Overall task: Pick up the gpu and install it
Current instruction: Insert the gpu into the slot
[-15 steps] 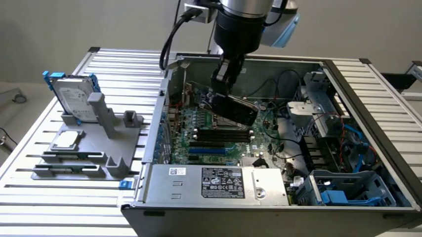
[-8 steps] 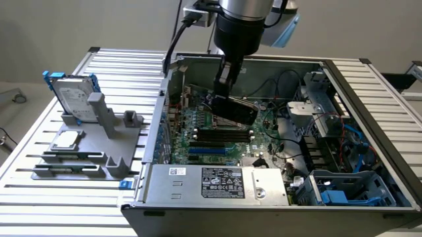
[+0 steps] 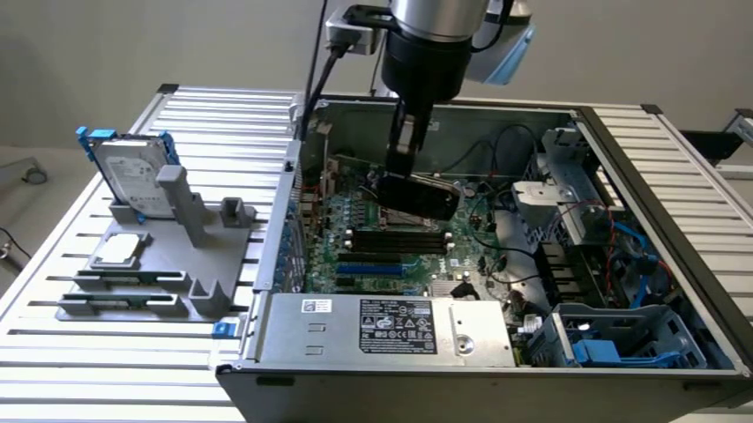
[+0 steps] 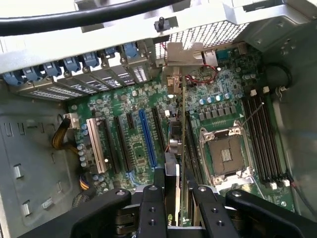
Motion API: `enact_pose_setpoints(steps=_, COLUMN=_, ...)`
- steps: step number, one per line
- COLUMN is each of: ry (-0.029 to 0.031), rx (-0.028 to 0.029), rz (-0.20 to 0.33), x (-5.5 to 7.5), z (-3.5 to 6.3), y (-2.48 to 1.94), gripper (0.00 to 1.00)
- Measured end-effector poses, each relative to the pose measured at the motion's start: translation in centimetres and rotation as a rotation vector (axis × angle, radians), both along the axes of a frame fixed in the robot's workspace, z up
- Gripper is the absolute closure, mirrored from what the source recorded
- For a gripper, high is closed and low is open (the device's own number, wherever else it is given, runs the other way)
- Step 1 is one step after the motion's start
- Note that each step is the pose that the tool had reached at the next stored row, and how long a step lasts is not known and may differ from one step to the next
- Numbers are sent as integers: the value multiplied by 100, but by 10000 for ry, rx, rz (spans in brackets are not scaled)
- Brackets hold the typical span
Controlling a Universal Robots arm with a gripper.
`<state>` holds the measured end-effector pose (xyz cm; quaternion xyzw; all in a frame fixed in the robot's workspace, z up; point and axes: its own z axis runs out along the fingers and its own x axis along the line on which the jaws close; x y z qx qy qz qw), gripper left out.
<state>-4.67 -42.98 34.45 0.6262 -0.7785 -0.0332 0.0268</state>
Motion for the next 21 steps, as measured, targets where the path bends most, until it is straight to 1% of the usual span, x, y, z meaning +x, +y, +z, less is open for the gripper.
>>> enact_pose_setpoints(steps=3, ry=-9, rx=97, rz=235, x=2, z=-7, y=0, gripper=74)
enact_pose_setpoints(steps=6, ry=-19, rx=237, rz=389, x=4, z=-15, y=-2, gripper=74)
enact_pose_setpoints(steps=7, ry=-19, rx=258, rz=428, x=4, z=-19, y=-4, gripper=74)
enact_pose_setpoints(steps=8, ry=-21, rx=267, rz=487, x=5, z=-24, y=-5, gripper=74)
enact_pose_setpoints(steps=10, ry=-20, rx=265, rz=709, x=5, z=-31, y=-5, gripper=74)
enact_pose_setpoints(steps=13, ry=-40, rx=265, rz=1142, x=6, z=-48, y=-5, gripper=74)
enact_pose_setpoints(steps=15, ry=-108, rx=263, rz=1466, x=6, z=-59, y=-5, gripper=74)
enact_pose_setpoints(steps=18, ry=-243, rx=256, rz=1786, x=5, z=-75, y=-13, gripper=74)
enact_pose_setpoints(steps=20, ry=-313, rx=265, rz=1877, x=2, z=-92, y=-39, gripper=74)
enact_pose_setpoints(steps=21, ry=-328, rx=276, rz=1919, x=0, z=-103, y=-53, gripper=74)
